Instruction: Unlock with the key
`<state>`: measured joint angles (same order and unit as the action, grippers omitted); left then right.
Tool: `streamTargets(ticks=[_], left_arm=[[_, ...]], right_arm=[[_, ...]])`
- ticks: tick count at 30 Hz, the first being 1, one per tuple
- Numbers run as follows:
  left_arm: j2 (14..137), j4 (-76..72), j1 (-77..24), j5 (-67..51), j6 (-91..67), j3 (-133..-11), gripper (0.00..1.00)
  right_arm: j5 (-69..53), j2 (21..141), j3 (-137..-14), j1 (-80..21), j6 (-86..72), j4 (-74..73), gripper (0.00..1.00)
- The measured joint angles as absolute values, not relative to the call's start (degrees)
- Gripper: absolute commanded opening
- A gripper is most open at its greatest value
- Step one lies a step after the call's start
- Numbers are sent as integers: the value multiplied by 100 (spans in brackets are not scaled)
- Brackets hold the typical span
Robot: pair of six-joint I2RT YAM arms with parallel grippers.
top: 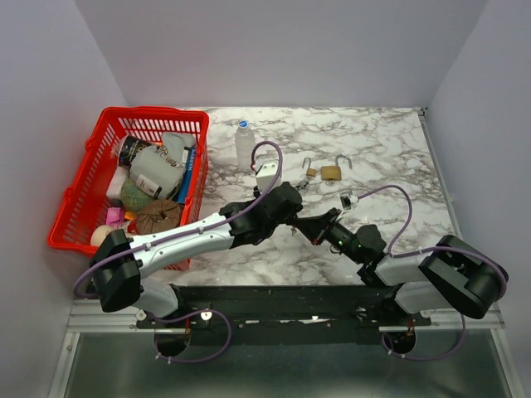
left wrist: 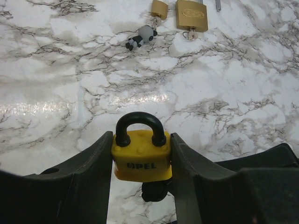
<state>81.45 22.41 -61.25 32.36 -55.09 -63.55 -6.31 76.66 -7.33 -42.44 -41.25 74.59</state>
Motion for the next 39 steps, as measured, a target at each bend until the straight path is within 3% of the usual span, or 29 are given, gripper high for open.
streamTargets(ticks=[19,23,27,32,39], left_arm=[[8187,1964,-5767,2722,-5653,-6145,0],[8390,1933,-5319,2353,-5457,-6381,0],[8700,1927,-4925,2121,-5196,-6709,0],[8860,1925,-4764,1710,-5037,-6845,0],[8862,1835,-4759,1428,-5048,-6845,0]], right_arm=[[-80,7651,-458,-4388,-4023,7467,1],[-91,7177,-314,-4394,-4112,7380,1],[-123,5975,-311,-4491,-4040,7282,1],[-110,4563,-523,-4576,-3618,6132,1],[-32,4755,-1205,-4748,-3124,4707,1]])
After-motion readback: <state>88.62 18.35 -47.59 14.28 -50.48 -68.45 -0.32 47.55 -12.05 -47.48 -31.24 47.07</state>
